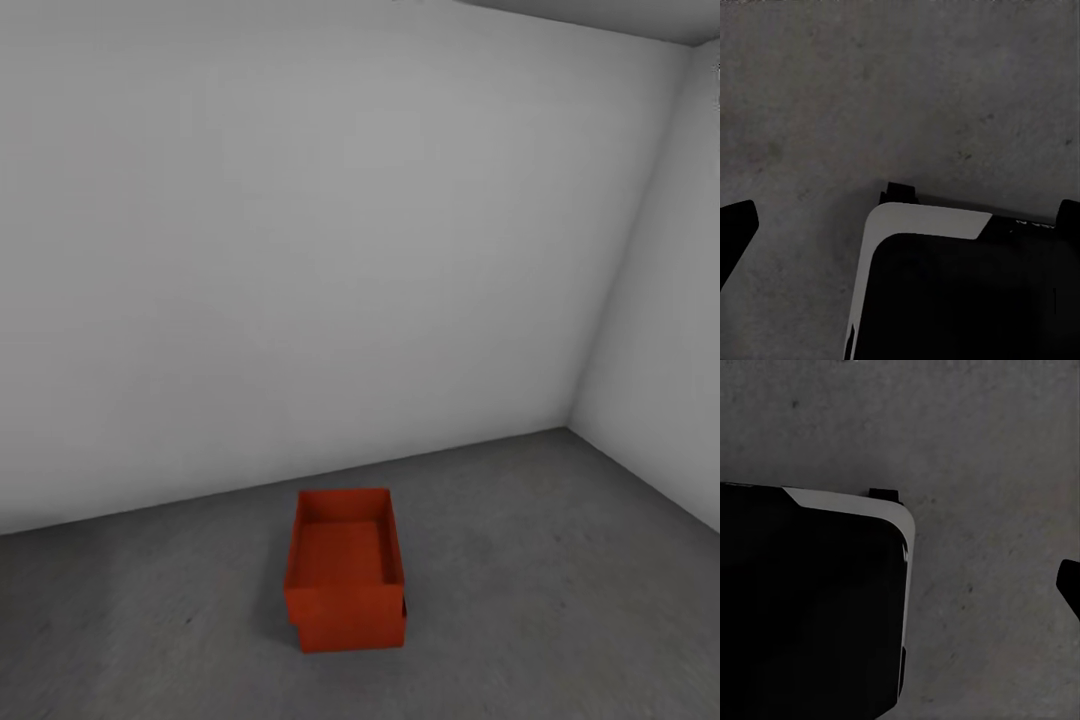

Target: Move the two storage containers from the living room to the garage. In the garage, place one container on the floor and stack the other container on top of it (either order is fine).

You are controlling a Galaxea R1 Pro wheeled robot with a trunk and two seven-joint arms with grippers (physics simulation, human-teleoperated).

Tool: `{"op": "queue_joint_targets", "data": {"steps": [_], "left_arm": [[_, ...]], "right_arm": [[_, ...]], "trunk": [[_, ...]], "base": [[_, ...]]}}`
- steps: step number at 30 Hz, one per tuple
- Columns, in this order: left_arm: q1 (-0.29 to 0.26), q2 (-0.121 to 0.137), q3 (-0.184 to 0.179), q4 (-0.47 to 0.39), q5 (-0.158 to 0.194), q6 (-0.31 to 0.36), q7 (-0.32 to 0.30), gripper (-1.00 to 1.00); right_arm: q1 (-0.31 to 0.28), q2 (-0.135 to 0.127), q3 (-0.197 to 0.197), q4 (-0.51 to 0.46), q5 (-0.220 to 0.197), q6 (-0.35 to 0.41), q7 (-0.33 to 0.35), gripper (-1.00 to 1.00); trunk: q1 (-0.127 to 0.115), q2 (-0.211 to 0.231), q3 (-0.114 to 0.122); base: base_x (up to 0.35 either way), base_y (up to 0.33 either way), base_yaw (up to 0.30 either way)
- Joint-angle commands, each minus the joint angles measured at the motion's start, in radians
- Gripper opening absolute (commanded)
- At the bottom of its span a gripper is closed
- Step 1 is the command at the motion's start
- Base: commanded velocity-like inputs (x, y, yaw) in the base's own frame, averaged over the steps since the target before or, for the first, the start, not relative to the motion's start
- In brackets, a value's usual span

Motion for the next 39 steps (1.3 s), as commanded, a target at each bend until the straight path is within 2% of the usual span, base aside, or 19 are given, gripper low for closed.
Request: {"op": "queue_joint_targets", "data": {"steps": [1,39], "left_arm": [[-0.001,0.000,-0.008,0.001,0.010,-0.003,-0.004,1.00],[-0.001,0.000,-0.008,0.001,0.010,-0.003,-0.004,1.00]], "right_arm": [[-0.001,0.000,0.009,0.003,-0.009,-0.006,-0.001,1.00],[-0.001,-0.001,0.009,0.003,-0.009,-0.006,0.007,1.00]], "trunk": [[0.000,-0.001,0.000],[0.000,-0.001,0.063]], "base": [[0.000,0.000,0.000],[0.000,0.000,0.000]]}}
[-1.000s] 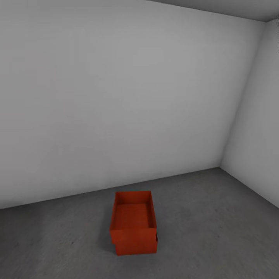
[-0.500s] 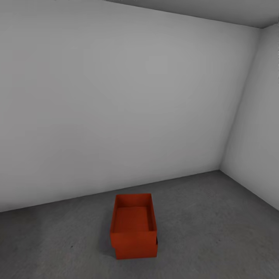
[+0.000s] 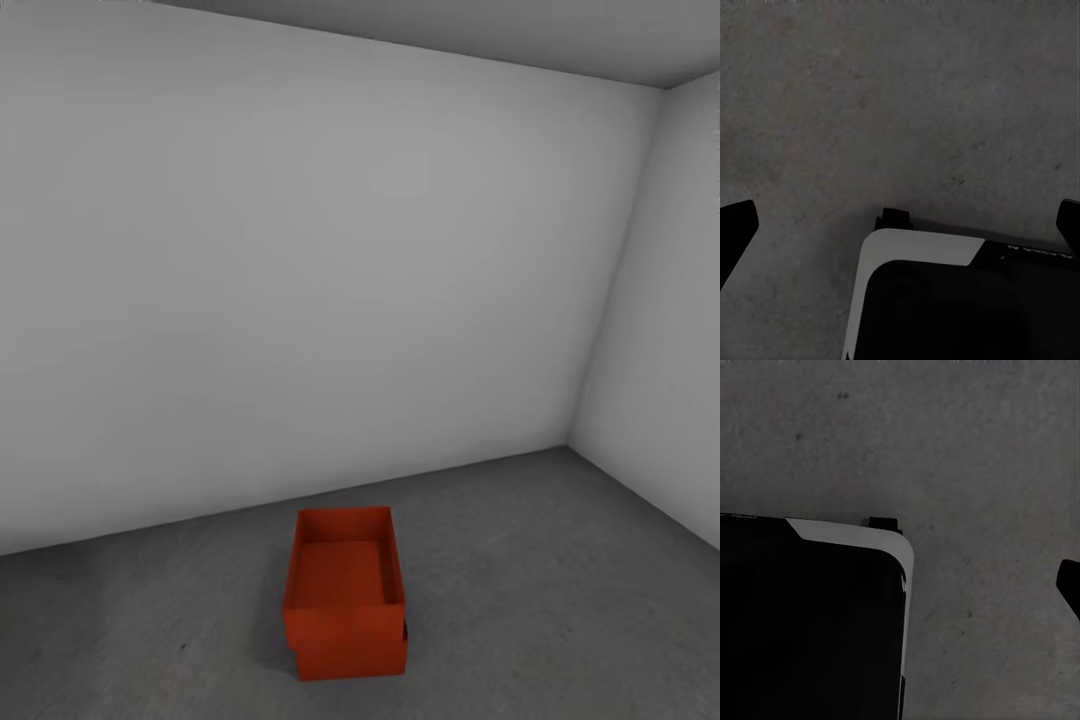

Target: Move the two storage containers from the living room to the garage. In the garage, place one container on the floor and stack the other container on top of it (either order is fine).

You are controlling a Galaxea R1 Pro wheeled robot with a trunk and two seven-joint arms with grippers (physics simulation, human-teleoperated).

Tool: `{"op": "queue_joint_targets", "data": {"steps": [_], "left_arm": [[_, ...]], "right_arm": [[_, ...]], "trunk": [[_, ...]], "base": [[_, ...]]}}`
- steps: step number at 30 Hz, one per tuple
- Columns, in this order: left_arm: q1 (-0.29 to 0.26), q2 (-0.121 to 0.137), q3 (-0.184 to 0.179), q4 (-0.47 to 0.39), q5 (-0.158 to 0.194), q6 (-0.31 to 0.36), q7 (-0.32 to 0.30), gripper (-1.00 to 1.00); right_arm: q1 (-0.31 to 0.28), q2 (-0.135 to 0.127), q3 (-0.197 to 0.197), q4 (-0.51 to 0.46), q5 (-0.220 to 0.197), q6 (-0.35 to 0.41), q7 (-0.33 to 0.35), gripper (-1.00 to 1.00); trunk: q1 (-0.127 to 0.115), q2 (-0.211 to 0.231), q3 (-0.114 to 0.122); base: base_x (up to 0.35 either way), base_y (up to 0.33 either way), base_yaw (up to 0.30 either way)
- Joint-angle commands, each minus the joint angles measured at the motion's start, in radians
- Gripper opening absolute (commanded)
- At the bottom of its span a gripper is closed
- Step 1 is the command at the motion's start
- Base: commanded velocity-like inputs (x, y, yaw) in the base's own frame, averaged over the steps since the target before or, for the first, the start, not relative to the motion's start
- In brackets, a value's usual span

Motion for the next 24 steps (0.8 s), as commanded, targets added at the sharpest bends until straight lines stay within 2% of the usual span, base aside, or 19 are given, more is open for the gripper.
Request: {"op": "queue_joint_targets", "data": {"steps": [1,24], "left_arm": [[-0.001,0.000,-0.008,0.001,0.010,-0.003,-0.004,1.00],[-0.001,0.000,-0.008,0.001,0.010,-0.003,-0.004,1.00]], "right_arm": [[-0.001,0.000,0.009,0.003,-0.009,-0.006,0.000,1.00],[-0.001,0.000,0.009,0.003,-0.009,-0.006,0.000,1.00]], "trunk": [[0.000,-0.001,0.000],[0.000,-0.001,0.038]], "base": [[0.000,0.000,0.000],[0.000,0.000,0.000]]}}
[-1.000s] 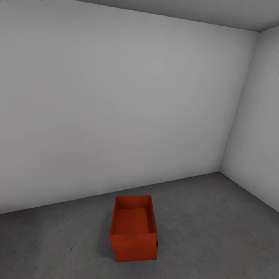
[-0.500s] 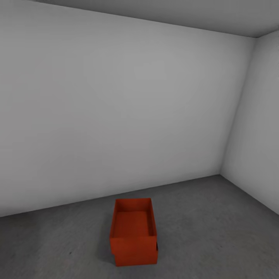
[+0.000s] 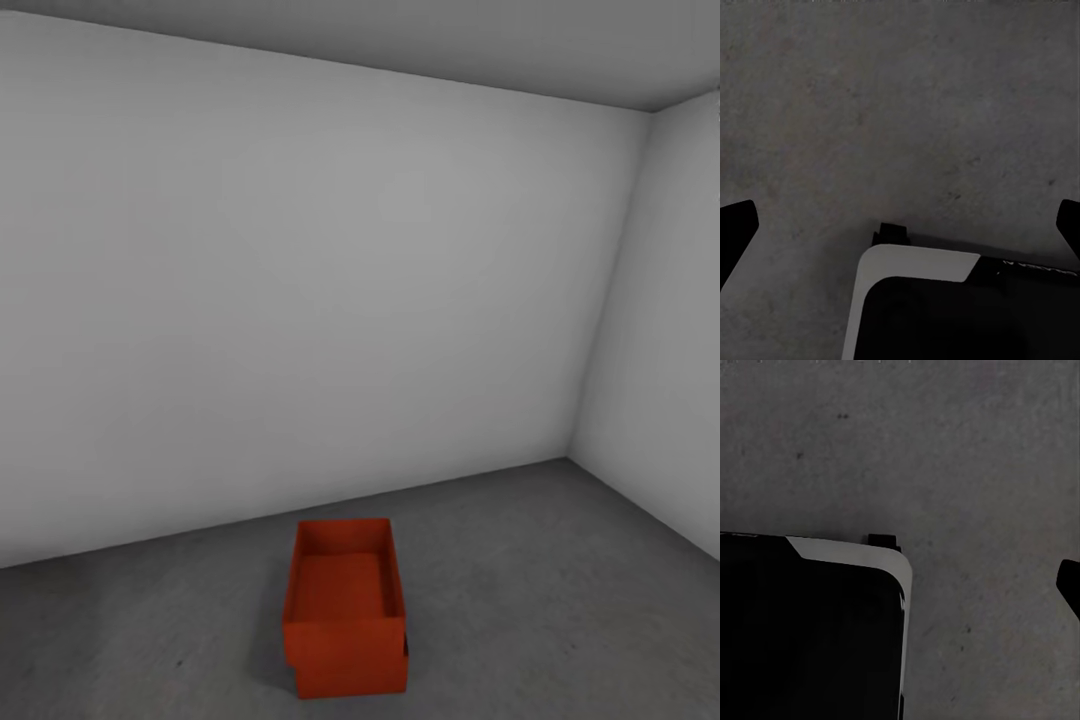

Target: Move the two storage containers from the living room to the garage. In the garage, place one container on the floor and stack the other container on top of it (either order is fine).

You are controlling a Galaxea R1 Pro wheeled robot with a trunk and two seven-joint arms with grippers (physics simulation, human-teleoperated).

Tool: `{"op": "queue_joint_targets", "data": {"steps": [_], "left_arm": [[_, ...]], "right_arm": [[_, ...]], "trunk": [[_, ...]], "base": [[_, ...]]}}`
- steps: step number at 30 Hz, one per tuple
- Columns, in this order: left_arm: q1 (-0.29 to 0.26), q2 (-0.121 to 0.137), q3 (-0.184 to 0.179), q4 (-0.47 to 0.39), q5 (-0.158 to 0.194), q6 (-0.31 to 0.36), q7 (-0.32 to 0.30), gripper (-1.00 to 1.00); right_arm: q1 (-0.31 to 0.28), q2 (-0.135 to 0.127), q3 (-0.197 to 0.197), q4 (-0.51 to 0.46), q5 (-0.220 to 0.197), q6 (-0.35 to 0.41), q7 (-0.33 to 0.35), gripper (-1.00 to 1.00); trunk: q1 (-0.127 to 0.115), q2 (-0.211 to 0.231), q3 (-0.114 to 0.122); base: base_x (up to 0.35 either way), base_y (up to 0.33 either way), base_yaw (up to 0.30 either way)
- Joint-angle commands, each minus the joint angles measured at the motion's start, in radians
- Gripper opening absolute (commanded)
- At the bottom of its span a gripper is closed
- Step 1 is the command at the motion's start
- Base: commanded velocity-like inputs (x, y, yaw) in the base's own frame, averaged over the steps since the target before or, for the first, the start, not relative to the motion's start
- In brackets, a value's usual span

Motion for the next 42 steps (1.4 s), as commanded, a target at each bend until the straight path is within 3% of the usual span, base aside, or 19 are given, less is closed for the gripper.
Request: {"op": "queue_joint_targets", "data": {"steps": [1,23,42], "left_arm": [[-0.001,0.000,-0.008,0.001,0.010,-0.003,-0.004,1.00],[-0.001,0.000,-0.008,0.001,0.010,-0.003,-0.004,1.00],[-0.001,0.000,-0.008,0.001,0.010,-0.003,-0.004,1.00]], "right_arm": [[-0.001,0.000,0.009,0.003,-0.009,-0.006,-0.001,1.00],[-0.001,0.000,0.009,0.003,-0.009,-0.006,0.003,1.00],[-0.001,0.004,0.018,0.000,-0.002,-0.003,-0.003,1.00]], "trunk": [[0.000,-0.001,0.000],[0.000,-0.001,0.035],[0.000,-0.001,0.038]], "base": [[0.000,0.000,0.000],[0.000,0.000,0.000],[0.000,0.000,0.000]]}}
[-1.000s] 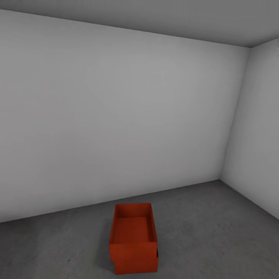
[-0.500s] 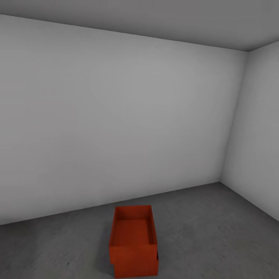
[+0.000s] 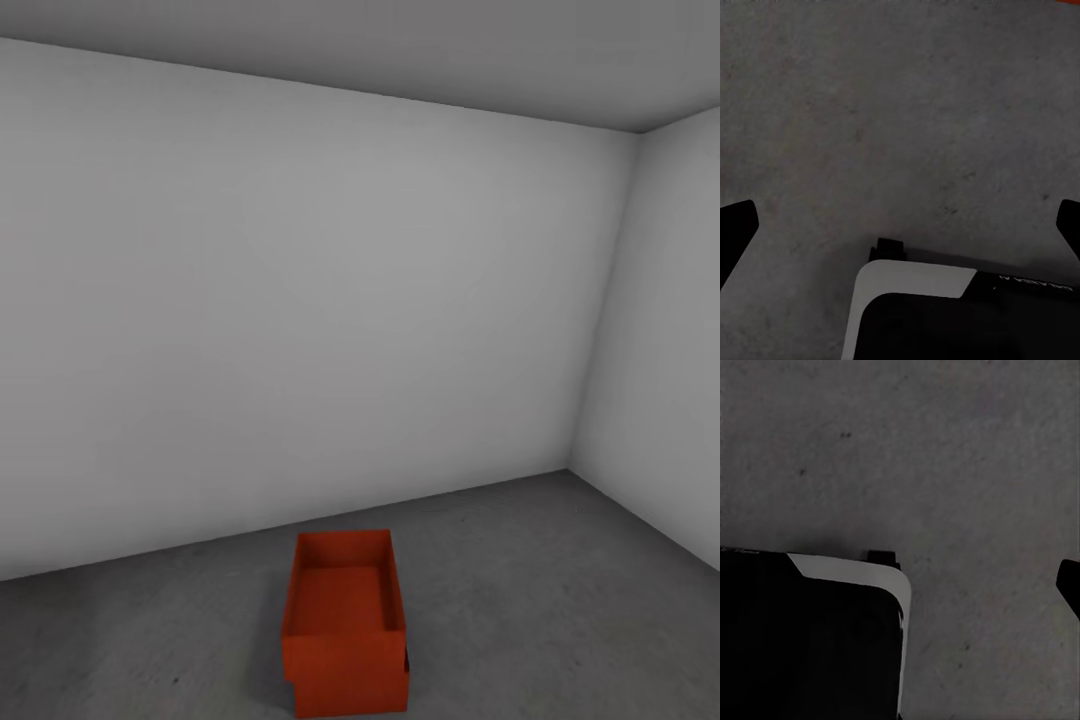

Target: Move the two storage containers from the living room to the garage. In the garage, place one container on the floor and stack the other container on top of it (either order is fine).

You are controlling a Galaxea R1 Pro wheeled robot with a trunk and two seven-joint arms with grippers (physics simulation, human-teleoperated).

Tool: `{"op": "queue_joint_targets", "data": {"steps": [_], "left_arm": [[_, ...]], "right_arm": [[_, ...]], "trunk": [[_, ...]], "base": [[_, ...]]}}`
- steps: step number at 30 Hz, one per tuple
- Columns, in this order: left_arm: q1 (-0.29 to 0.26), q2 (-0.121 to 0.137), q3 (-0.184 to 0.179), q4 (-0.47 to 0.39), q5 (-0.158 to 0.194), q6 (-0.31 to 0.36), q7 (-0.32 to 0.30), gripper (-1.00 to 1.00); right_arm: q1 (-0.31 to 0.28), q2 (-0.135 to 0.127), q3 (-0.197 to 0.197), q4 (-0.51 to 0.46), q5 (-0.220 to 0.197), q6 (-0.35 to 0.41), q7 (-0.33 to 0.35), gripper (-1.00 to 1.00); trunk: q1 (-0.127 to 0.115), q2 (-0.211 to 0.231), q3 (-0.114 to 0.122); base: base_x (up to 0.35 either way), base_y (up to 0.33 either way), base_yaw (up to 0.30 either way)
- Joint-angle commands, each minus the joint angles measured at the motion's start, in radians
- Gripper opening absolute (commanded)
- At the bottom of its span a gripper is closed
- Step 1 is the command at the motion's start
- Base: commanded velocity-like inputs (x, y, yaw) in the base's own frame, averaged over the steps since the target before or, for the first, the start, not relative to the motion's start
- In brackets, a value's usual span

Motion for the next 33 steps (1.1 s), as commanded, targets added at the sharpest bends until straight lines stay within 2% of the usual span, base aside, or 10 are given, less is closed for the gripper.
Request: {"op": "queue_joint_targets", "data": {"steps": [1,7,33], "left_arm": [[-0.001,0.000,-0.008,0.001,0.010,-0.003,-0.004,1.00],[-0.001,0.000,-0.008,0.001,0.010,-0.003,-0.004,1.00],[-0.001,0.000,-0.008,0.001,0.011,-0.003,-0.004,1.00]], "right_arm": [[-0.001,0.004,0.009,0.002,-0.008,-0.001,-0.003,1.00],[-0.001,0.013,0.008,-0.010,-0.007,0.008,-0.001,1.00],[-0.001,0.012,-0.001,-0.013,-0.022,0.005,-0.006,1.00]], "trunk": [[0.000,-0.001,-0.002],[0.000,-0.001,-0.002],[0.000,-0.001,-0.002]], "base": [[0.000,0.000,0.000],[0.000,0.000,0.000],[0.000,0.000,0.000]]}}
